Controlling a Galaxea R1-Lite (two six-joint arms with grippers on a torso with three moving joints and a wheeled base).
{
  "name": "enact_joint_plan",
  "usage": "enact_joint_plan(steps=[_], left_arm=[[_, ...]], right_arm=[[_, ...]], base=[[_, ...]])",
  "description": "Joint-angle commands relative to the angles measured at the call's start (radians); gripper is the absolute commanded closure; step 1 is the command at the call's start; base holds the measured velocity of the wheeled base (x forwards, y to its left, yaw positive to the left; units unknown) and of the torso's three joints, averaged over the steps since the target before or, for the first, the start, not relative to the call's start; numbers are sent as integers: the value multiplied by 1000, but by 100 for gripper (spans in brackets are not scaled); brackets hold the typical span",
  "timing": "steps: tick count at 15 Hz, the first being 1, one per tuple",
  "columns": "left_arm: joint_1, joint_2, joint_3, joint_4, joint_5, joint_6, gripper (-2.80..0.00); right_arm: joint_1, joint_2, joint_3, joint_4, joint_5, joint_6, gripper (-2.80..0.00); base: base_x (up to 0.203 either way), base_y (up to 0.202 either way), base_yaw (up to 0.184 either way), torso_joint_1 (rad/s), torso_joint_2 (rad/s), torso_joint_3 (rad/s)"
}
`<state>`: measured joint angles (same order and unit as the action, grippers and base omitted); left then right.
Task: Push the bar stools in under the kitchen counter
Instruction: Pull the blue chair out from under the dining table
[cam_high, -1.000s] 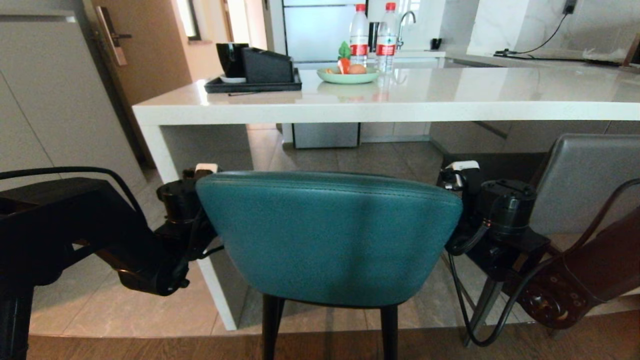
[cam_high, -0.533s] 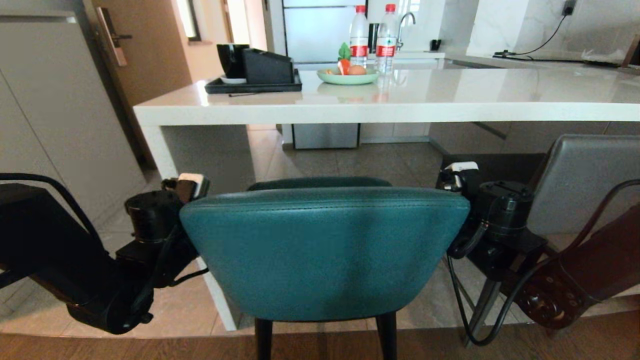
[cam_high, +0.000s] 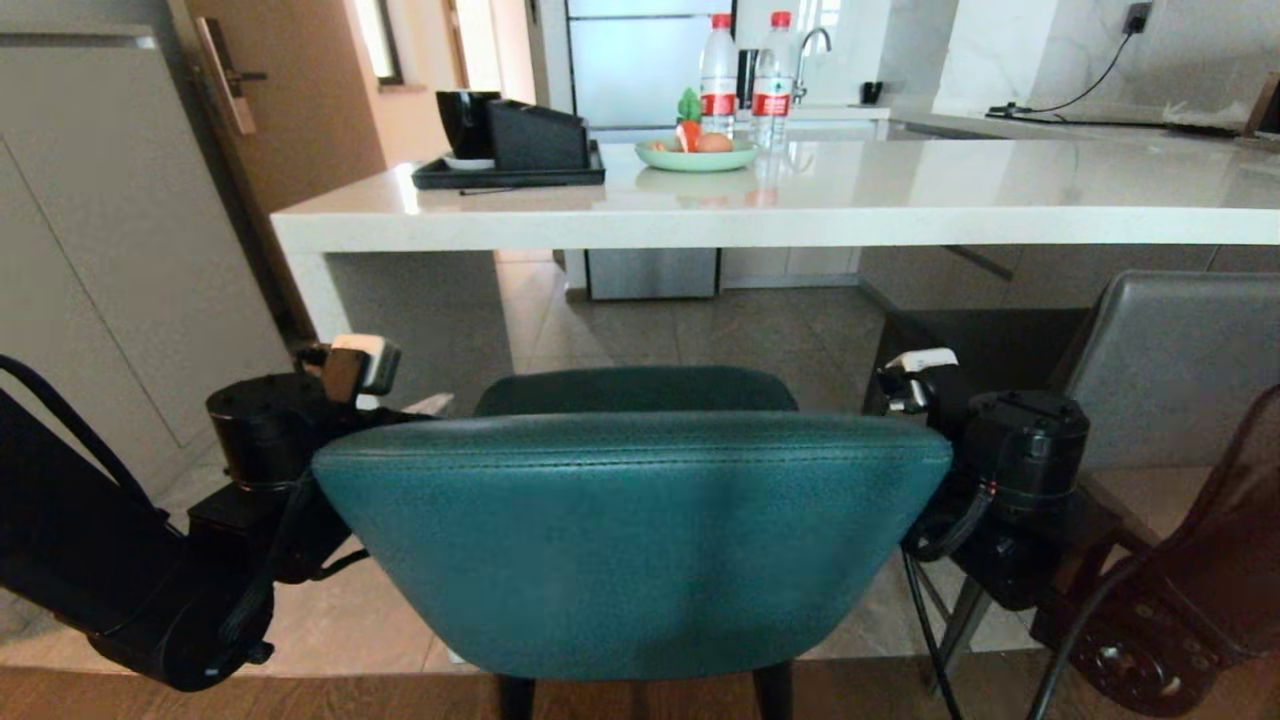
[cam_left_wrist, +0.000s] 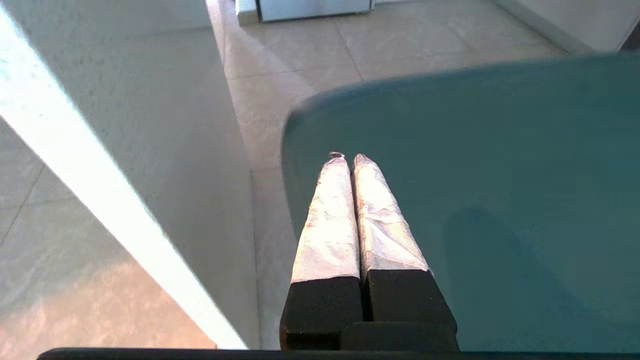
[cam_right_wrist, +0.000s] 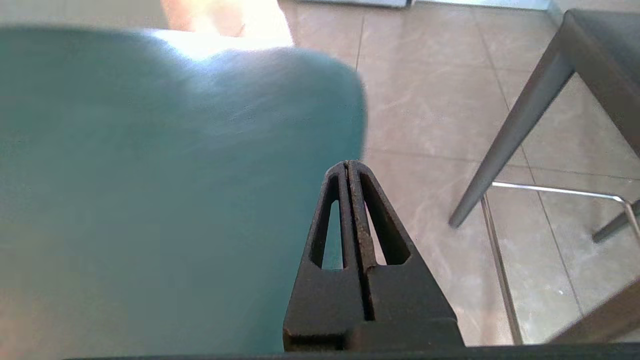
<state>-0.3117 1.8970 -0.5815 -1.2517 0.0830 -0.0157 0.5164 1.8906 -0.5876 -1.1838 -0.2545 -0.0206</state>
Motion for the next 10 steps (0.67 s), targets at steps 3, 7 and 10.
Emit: enact_joint_plan(steps=[3, 7, 10], left_arm=[[3, 40, -21, -5, 3, 0, 0], [17, 36, 41, -20, 2, -2, 0], [14, 40, 51, -81, 1, -10, 0]], right_arm=[[27, -61, 35, -6, -3, 0, 0], [20, -47, 29, 3, -3, 1, 0], [1, -18, 29, 3, -5, 2, 0]], base=[[0, 0, 0, 0, 0, 0], [0, 0, 0, 0, 0, 0], [0, 0, 0, 0, 0, 0]])
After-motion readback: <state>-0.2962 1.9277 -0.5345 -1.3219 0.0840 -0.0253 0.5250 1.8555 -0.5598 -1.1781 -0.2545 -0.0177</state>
